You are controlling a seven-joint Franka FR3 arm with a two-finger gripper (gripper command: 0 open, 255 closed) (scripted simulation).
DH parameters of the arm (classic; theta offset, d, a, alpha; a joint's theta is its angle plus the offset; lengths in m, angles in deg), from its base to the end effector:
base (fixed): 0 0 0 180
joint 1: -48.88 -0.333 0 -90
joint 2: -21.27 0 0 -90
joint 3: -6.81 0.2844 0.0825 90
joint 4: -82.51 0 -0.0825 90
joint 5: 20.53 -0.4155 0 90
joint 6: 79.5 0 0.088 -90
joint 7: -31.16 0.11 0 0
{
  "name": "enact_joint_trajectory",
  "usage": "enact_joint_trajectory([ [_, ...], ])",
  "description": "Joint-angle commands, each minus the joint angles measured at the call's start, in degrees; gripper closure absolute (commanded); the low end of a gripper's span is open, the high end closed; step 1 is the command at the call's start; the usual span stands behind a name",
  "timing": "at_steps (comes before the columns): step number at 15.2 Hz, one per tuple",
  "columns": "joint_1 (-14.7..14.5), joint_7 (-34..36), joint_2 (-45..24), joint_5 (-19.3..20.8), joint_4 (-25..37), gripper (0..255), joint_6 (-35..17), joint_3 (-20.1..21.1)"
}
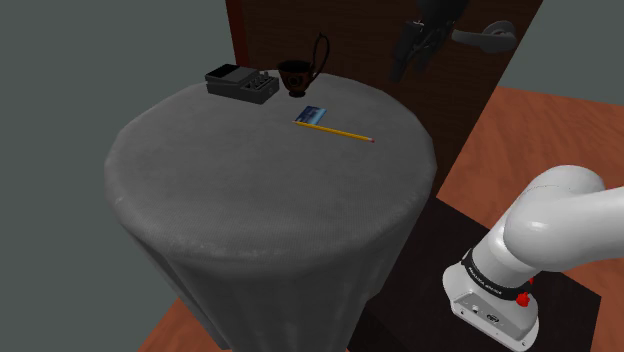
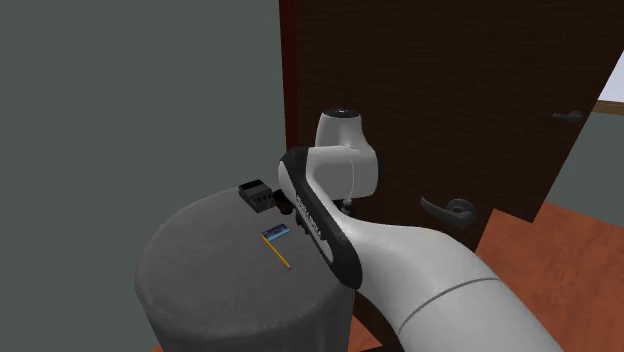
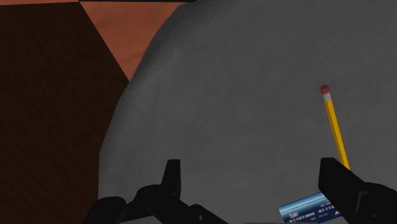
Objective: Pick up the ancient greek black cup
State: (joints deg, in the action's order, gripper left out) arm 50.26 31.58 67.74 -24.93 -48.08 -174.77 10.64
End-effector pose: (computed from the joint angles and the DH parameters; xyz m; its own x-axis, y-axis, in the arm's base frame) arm 0.3628 0.0298 0.6216 0.9813 0.0165 0.1919 0.0226 -0.9993 -0.0294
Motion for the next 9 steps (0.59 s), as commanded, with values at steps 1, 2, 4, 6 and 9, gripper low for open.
enact_joint_trajectory([
  [1,0.0,0.0,0.0,0.0,0.0,0,0.0,0.0],
  [2,0.38,1.41,-2.26,-0.42,1.46,0,-0.8,0.53],
  [4,1.16,4.21,-6.79,-1.12,4.61,0,-2.21,1.54],
  [6,1.97,6.98,-11.32,-1.64,8.03,0,-3.35,2.47],
  [9,3.13,11.13,-18.12,-2.06,13.68,0,-4.58,3.68],
])
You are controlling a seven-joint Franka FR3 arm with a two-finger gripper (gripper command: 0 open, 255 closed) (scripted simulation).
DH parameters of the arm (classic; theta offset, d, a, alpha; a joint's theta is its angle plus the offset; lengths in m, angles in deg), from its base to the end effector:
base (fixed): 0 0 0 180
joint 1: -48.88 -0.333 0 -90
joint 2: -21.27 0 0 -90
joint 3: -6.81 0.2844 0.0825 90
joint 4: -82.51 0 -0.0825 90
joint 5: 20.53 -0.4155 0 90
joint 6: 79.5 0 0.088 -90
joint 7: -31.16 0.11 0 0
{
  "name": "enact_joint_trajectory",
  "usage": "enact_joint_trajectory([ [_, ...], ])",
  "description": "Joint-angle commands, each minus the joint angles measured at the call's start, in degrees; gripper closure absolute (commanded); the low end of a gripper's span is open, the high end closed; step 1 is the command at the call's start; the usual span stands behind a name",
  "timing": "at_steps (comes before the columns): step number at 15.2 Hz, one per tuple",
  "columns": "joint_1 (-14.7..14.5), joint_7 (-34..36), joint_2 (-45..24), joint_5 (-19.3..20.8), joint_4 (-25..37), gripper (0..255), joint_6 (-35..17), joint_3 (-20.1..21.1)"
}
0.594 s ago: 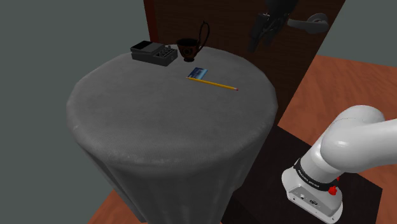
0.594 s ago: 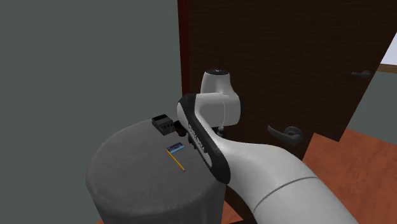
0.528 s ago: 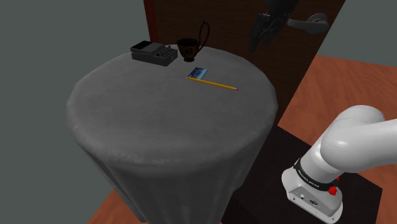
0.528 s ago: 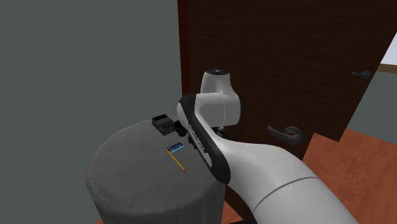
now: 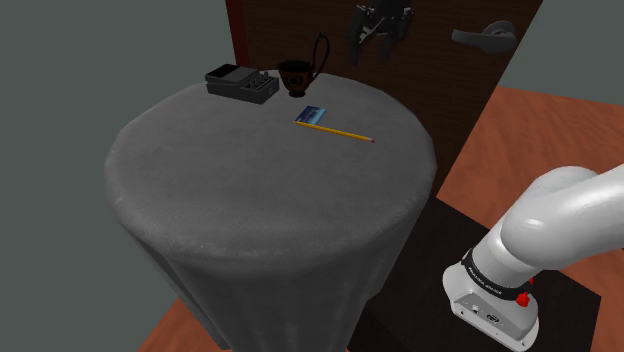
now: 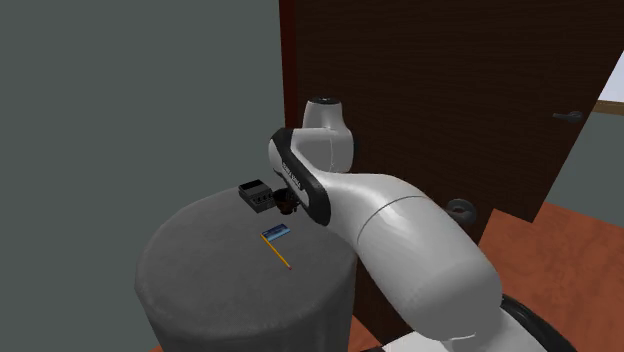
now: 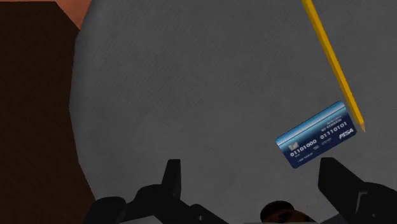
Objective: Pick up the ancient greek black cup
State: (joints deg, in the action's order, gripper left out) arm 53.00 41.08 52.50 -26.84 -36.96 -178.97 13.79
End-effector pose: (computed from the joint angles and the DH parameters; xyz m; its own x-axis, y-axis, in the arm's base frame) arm 0.4434 0.0429 0.6213 0.9726 -0.1466 0.1803 -0.1342 -0.9878 -0.0793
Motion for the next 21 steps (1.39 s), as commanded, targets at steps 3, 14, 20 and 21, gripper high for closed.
enact_joint_trajectory([
  [3,1.44,5.78,-9.72,-0.19,8.85,0,-1.01,1.53],
  [14,2.91,14.47,-24.29,0.62,21.14,0,-3.44,2.7],
  [20,2.87,14.23,-23.74,0.47,17.74,255,-6.29,2.73],
  [21,2.87,14.24,-23.67,0.46,17.62,255,-6.34,2.73],
])
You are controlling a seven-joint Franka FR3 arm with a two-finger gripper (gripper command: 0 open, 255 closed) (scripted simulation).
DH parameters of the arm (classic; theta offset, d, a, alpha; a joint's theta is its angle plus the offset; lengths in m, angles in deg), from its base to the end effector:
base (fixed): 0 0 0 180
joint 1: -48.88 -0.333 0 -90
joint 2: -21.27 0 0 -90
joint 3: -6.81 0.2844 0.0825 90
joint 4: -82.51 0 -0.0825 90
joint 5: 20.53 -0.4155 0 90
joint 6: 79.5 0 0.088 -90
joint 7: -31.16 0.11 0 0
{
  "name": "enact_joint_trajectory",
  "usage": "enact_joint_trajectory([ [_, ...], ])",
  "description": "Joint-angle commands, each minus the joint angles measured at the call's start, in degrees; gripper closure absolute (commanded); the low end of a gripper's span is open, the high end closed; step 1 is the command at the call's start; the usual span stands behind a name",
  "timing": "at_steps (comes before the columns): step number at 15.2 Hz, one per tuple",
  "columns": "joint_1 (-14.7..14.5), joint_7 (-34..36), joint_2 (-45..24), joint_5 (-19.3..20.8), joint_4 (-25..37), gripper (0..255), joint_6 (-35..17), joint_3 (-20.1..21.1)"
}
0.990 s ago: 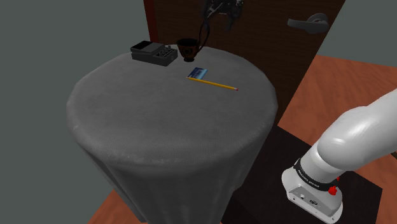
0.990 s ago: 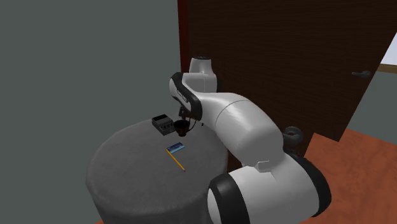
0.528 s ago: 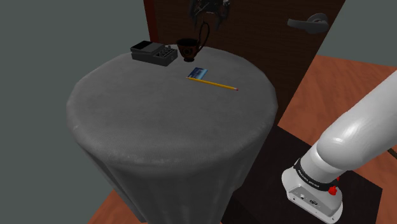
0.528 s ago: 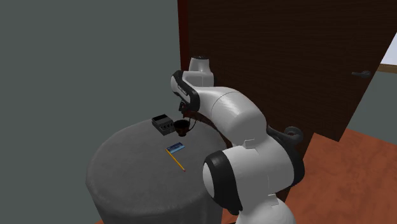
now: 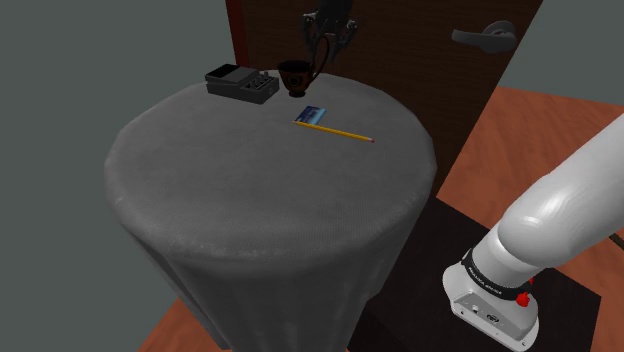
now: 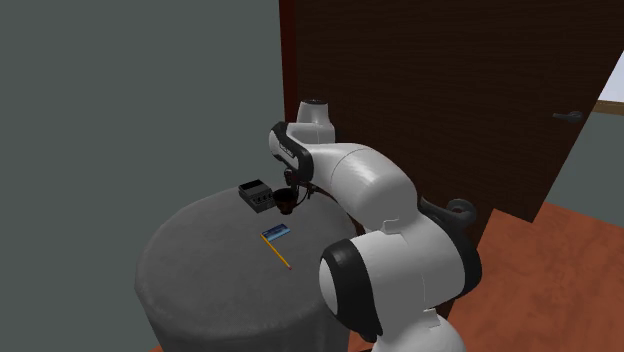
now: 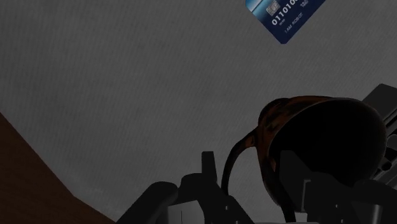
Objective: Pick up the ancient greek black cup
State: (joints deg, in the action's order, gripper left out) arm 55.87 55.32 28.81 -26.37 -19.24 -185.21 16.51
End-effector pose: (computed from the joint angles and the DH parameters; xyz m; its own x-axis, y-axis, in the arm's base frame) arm 0.5723 0.0402 0.5864 0.9099 -0.3878 0.1470 -0.3665 -0.9178 -0.1530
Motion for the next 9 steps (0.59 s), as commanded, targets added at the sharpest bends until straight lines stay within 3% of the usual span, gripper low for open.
enact_joint_trajectory([
  [1,0.0,-0.01,0.04,-0.01,-0.11,255,-0.08,0.0],
  [9,0.02,0.03,-0.16,0.04,0.94,255,0.76,-0.03],
])
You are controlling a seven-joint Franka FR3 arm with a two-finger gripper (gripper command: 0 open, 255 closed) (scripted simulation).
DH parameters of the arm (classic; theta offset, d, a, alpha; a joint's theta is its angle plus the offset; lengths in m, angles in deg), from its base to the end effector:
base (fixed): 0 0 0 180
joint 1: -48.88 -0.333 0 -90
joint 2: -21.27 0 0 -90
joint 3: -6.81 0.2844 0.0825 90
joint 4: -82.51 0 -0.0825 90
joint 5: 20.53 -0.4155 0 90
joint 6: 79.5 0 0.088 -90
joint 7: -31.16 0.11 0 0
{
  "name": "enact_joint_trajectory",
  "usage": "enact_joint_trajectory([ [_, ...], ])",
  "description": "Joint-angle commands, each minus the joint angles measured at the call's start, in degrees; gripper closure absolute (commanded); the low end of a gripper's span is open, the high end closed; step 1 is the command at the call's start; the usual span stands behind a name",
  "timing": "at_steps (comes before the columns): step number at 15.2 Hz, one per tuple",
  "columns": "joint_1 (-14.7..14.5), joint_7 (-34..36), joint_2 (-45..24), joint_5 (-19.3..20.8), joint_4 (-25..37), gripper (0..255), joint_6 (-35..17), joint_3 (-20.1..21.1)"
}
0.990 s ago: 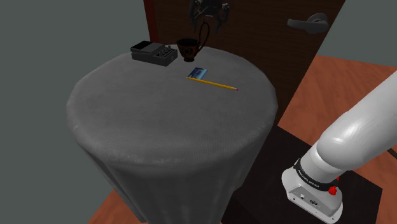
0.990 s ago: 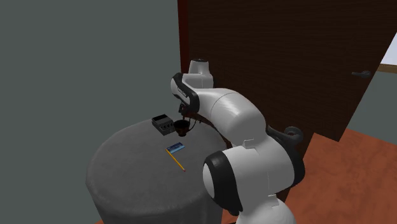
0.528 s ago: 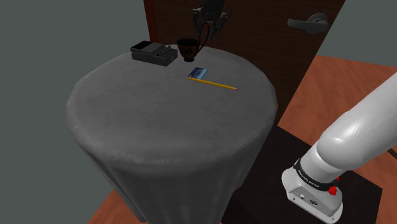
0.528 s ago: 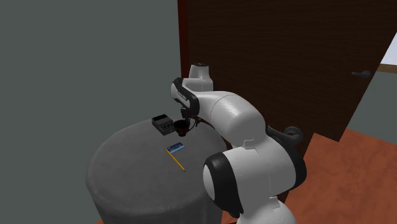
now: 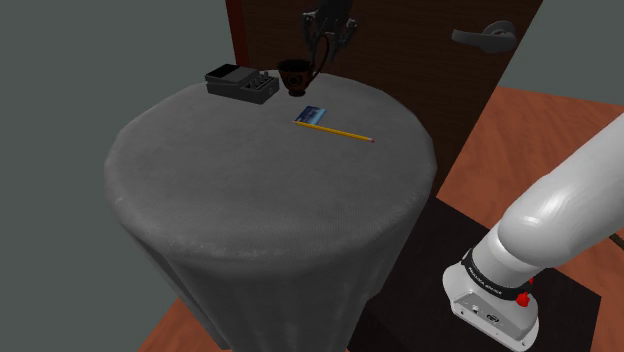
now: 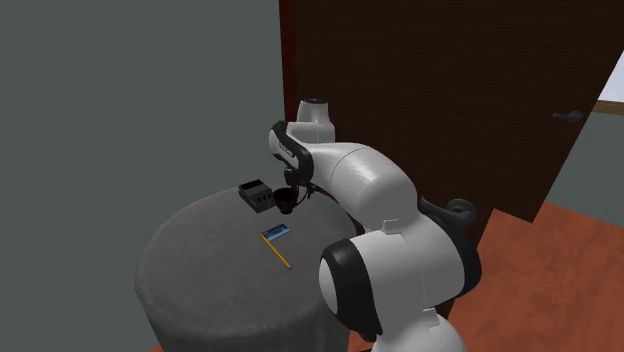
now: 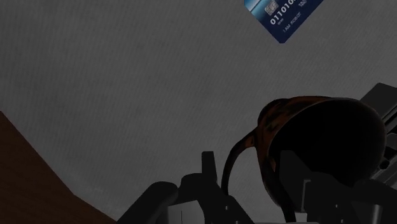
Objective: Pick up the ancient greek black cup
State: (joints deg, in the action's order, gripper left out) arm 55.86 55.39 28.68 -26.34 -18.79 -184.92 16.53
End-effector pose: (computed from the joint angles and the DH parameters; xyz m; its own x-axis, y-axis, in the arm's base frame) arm 0.5727 0.0406 0.5887 0.9098 -0.3879 0.1473 -0.3665 -0.9177 -0.1533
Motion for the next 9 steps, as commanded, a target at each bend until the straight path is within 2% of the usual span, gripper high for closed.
enact_joint_trajectory([
  [1,0.04,0.04,-0.19,0.06,1.45,255,1.26,-0.05],
  [9,0.07,0.72,-1.95,0.48,9.7,255,7.75,-0.02],
])
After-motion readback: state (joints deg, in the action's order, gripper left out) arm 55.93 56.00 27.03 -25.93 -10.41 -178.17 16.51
